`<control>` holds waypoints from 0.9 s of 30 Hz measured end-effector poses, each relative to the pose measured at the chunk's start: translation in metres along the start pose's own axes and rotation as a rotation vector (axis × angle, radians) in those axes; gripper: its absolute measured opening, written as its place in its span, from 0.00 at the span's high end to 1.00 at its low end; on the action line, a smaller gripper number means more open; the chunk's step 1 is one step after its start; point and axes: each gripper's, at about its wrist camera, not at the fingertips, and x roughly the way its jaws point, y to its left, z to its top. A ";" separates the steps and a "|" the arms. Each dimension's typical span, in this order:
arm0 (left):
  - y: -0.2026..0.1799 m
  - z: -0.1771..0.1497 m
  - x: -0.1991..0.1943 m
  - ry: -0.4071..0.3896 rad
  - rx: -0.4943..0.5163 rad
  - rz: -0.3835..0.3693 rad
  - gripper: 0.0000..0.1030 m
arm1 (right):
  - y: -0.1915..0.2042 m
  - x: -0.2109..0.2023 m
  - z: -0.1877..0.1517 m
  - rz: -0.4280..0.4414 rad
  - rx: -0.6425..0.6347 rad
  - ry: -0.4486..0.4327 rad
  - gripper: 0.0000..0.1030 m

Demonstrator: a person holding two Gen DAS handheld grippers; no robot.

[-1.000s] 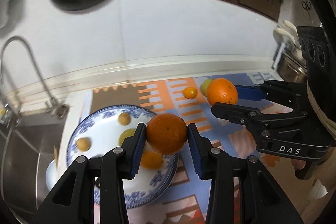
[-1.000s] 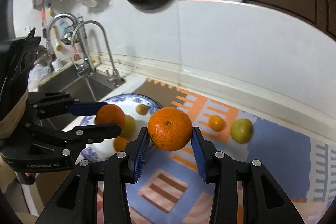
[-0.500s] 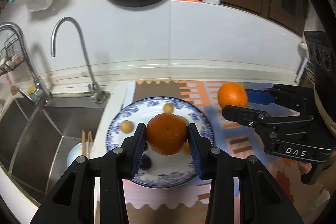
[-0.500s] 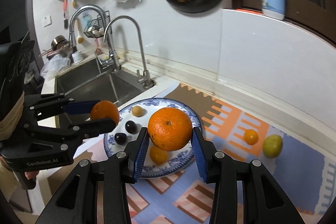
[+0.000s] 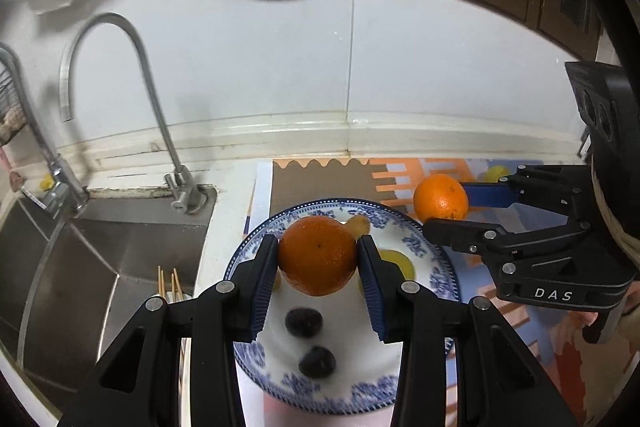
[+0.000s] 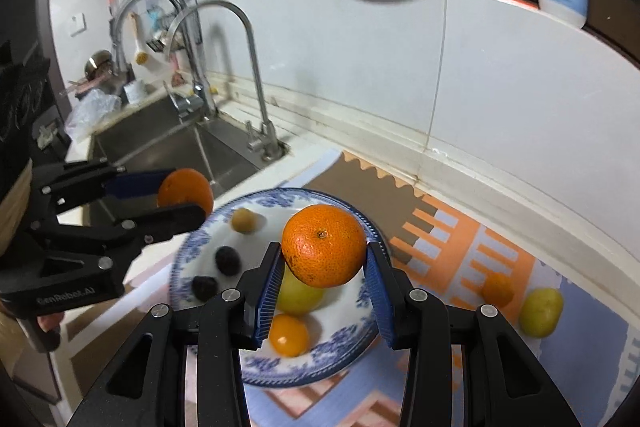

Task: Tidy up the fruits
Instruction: 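Carry both oranges onto the plate and open both tools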

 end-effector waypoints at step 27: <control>0.015 0.008 0.097 0.253 -0.025 -0.075 0.56 | -0.042 0.082 0.004 0.128 0.169 0.238 0.59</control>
